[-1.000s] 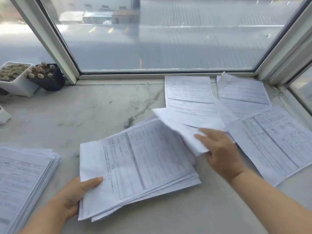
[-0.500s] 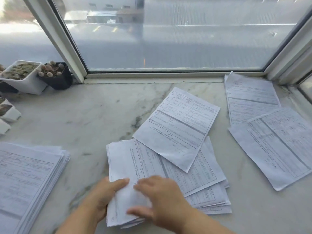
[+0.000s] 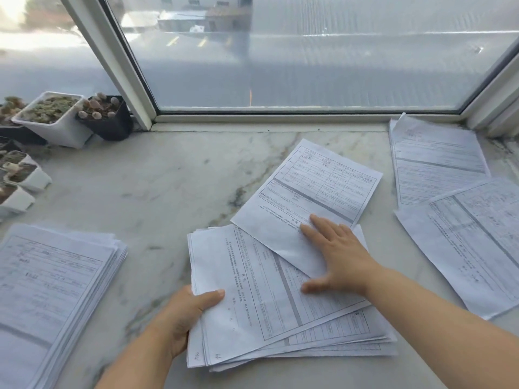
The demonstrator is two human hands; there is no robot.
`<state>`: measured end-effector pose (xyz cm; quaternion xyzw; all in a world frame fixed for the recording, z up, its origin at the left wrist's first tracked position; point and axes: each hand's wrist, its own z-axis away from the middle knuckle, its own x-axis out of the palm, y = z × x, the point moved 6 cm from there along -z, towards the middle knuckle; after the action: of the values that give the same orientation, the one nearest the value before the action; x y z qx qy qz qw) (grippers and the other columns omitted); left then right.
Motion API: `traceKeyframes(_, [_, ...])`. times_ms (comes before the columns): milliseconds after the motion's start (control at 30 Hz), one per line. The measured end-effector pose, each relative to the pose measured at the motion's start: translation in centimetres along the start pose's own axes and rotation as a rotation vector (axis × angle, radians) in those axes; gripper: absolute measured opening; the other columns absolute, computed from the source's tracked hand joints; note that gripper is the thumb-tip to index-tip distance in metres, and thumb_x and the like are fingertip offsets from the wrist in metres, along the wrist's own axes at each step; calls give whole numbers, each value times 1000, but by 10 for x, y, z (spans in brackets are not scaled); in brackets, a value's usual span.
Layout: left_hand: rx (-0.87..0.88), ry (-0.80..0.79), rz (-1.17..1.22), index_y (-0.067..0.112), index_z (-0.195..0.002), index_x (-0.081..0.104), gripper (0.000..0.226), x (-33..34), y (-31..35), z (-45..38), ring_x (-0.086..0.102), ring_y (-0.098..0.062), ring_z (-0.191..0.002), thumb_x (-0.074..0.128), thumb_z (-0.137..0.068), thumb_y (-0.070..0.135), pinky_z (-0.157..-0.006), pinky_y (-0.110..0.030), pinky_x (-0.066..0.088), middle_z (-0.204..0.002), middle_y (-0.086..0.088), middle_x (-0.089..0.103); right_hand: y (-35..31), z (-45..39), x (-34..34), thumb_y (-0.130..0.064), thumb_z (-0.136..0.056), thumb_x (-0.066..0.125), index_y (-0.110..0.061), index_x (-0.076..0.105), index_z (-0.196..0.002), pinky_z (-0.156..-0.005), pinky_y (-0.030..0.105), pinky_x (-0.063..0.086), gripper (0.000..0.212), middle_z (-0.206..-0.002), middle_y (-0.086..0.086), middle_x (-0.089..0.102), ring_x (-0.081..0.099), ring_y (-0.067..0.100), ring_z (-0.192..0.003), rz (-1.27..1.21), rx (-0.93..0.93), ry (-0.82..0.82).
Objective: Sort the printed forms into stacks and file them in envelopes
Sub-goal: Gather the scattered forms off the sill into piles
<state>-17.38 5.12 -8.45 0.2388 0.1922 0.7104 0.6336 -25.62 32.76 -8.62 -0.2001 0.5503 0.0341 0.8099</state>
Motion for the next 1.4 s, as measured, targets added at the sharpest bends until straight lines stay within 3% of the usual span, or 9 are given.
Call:
traceKeyframes(200, [18,2,-20,-1,-110,63,22,-1,1,2,70,-39,-87,60,-88,1,-75,-45,56,-98,-22,71,2,2,-5,-88,-67,37,-35,16,-153,-118,28,-2,104,-160,-17,5,7,9,-147,-33,30,122])
traceKeyframes(367, [19,-5,-28,0,-112,62,23,-1,0,1,69,-38,-89,59,-89,2,-76,-46,56,-99,-21,71,7,-5,-28,-8,-84,62,-25,71,-104,-86,27,41,28,-112,-6,68,59,20,-107,-303,177,422])
traceKeyframes(467, [12,6,-26,1,-112,62,23,-2,-2,0,69,-39,-91,59,-89,2,-79,-48,55,-100,-21,71,8,-1,-53,4,-80,55,-19,61,-71,-61,33,40,25,-68,2,59,55,31,-70,-355,248,516])
traceKeyframes(700, [20,-10,116,10,-112,66,42,-2,-3,0,70,-31,-93,56,-90,44,-82,-43,52,-103,-15,72,-117,50,-29,8,-52,71,-12,68,-83,-35,30,44,37,-77,6,61,60,30,-52,37,-169,339])
traceKeyframes(800, [6,-83,177,14,-111,70,56,-2,-2,1,66,-34,-104,58,-81,60,-92,-47,48,-112,-16,69,-153,52,2,-10,-56,76,-17,65,-96,-44,29,36,42,-91,3,58,63,23,-66,122,-149,184])
traceKeyframes(900, [11,-99,70,7,-115,66,38,-3,-7,2,67,-38,-99,65,-83,28,-93,-51,48,-108,-20,70,-164,53,30,-42,-82,65,-26,29,-145,-82,36,43,74,-132,0,40,51,26,-111,-174,-84,-86])
traceKeyframes(1000, [47,-63,-36,0,-117,61,29,-2,-7,2,69,-38,-93,54,-88,2,-82,-47,52,-104,-22,70,-131,69,17,-76,-72,56,-38,23,-149,-106,29,30,92,-147,-17,33,39,10,-131,-334,-57,-15])
traceKeyframes(1233, [36,-80,-44,1,-111,61,25,39,3,-9,70,-38,-87,55,-87,0,-76,-44,52,-101,-20,71,121,167,-19,-84,-65,54,-31,-9,-153,-119,41,-1,120,-161,-3,-14,-5,15,-149,64,607,125])
traceKeyframes(1400, [45,-69,-87,2,-112,61,27,71,3,-22,70,-37,-86,56,-85,0,-76,-44,52,-100,-19,72,194,195,-7,-84,-65,55,-34,-6,-153,-120,39,4,119,-162,-9,-13,-2,15,-149,-106,737,100])
